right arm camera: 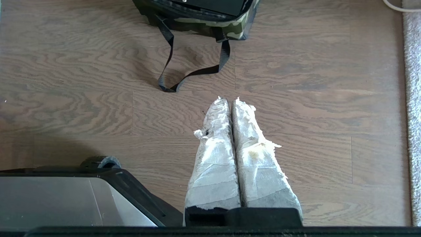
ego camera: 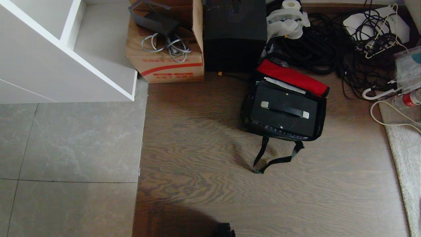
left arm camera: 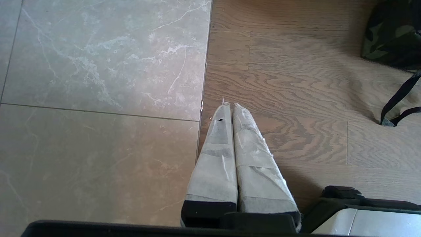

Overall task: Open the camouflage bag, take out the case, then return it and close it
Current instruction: Grip the handle

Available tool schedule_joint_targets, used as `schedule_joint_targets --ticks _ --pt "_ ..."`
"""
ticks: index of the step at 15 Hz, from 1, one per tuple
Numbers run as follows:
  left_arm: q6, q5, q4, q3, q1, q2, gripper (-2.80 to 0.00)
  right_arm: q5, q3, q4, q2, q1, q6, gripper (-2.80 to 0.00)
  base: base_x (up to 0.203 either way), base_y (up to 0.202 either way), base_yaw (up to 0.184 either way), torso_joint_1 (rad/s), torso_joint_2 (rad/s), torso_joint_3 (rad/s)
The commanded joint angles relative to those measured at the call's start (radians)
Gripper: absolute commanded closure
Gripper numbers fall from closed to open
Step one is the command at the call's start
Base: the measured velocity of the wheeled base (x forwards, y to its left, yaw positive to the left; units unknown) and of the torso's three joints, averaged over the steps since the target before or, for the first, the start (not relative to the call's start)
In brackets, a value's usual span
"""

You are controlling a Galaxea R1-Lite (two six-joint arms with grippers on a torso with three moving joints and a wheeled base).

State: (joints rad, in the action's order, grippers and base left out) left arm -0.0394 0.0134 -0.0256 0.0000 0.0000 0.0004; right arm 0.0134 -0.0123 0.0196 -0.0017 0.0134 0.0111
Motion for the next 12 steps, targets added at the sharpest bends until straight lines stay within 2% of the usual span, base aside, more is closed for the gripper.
schedule_joint_targets --ticks 1,12 --pt "-0.001 0.000 0.000 0.009 0.000 0.000 0.00 0.000 0.000 0.000 0.003 0.000 0.000 0.00 0.000 0.000 0.000 0.000 0.00 0.000" --pt "-0.001 0.000 0.000 0.009 0.000 0.000 0.00 0.000 0.000 0.000 0.003 0.000 0.000 0.00 0.000 0.000 0.000 0.000 0.00 0.000"
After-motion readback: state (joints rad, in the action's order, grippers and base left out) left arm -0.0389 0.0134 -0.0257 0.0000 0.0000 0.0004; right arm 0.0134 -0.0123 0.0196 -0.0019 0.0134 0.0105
